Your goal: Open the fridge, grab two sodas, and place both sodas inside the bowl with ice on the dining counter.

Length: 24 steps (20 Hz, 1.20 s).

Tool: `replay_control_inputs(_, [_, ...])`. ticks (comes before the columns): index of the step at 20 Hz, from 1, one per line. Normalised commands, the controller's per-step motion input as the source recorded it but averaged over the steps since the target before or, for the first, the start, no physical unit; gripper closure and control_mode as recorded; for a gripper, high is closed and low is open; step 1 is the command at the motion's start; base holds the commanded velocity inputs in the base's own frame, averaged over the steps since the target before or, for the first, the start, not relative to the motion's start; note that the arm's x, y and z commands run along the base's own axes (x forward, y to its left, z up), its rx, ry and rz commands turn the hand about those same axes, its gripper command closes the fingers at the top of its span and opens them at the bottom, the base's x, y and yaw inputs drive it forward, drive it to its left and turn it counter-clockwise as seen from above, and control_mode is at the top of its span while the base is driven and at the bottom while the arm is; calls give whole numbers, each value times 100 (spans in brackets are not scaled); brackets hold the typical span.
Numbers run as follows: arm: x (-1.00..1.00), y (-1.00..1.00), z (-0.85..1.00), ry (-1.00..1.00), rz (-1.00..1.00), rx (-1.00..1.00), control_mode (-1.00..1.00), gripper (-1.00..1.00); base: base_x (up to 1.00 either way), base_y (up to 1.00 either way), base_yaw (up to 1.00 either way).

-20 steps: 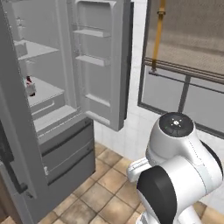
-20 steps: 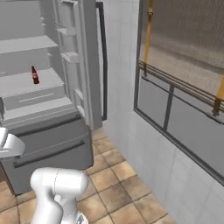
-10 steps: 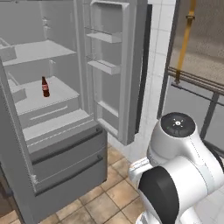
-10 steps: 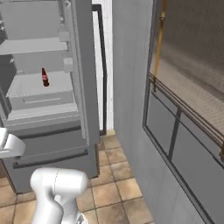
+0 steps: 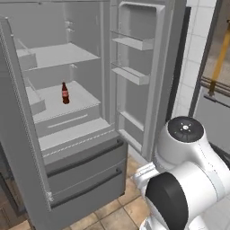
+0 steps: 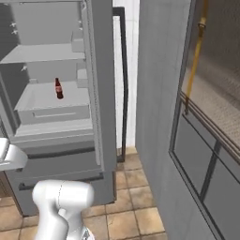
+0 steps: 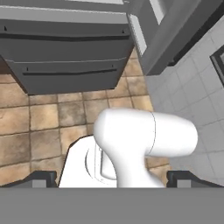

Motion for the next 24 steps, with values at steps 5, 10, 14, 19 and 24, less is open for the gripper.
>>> replay_control_inputs(5, [0, 0, 0, 0, 0, 0, 100, -100, 40, 17, 21])
replay_control_inputs(10, [0, 0, 0, 0, 0, 0, 100, -100, 49, 4, 30])
replay_control_inputs(14, [0, 0, 0, 0, 0, 0, 100, -100, 57, 0, 31])
replay_control_inputs(19, [0, 0, 0, 0, 0, 0, 100, -100, 70, -13, 22])
replay_control_inputs(24, [0, 0, 0, 0, 0, 0, 100, -100, 64, -19, 11])
